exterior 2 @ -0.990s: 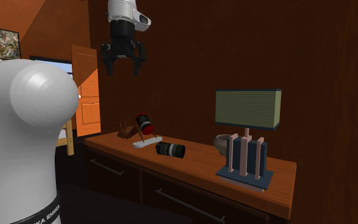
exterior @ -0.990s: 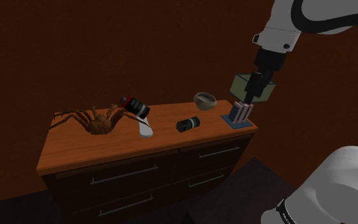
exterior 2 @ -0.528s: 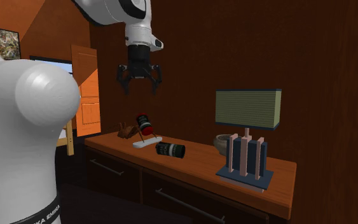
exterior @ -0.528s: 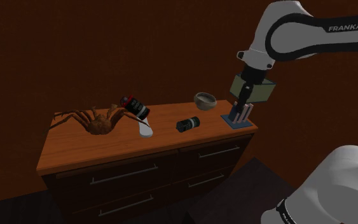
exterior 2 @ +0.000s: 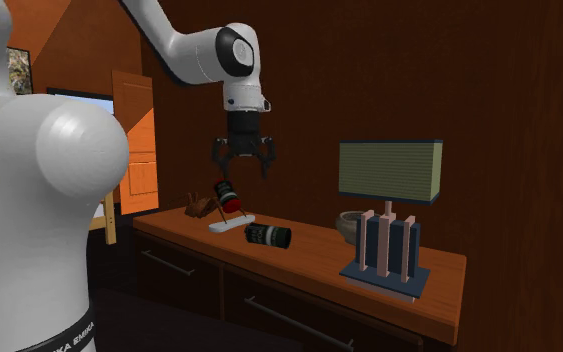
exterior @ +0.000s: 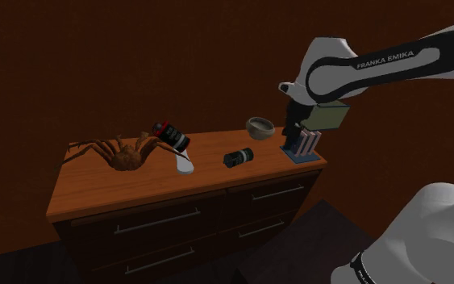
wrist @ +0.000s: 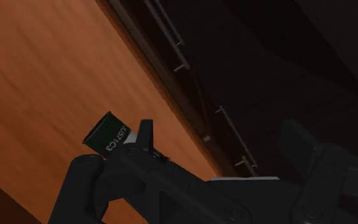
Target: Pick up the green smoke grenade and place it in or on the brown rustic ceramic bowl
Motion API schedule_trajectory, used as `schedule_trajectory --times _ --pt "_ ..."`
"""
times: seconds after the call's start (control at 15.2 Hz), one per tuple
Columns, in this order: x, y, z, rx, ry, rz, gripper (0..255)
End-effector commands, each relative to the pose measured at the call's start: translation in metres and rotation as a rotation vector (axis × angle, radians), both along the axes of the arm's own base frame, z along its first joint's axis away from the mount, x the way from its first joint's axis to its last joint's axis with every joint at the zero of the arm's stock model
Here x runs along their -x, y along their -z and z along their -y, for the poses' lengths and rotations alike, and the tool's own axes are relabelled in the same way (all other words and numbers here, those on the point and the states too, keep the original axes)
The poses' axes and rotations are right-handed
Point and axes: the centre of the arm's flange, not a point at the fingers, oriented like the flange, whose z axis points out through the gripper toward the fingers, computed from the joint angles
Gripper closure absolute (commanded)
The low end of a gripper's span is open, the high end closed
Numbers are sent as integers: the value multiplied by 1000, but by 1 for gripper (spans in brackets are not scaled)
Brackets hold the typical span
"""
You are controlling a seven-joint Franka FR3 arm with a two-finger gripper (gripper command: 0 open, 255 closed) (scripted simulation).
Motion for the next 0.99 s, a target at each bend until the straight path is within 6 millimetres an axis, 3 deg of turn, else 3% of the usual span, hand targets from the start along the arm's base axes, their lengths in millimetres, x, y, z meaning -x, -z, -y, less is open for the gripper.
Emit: schedule_trajectory --times 0.0,0.46,0.92 --pt "-19 20 5 3 -86 13 0" --pt "-81 84 6 6 -367 50 0" --pt "-142 145 -9 9 -648 87 0"
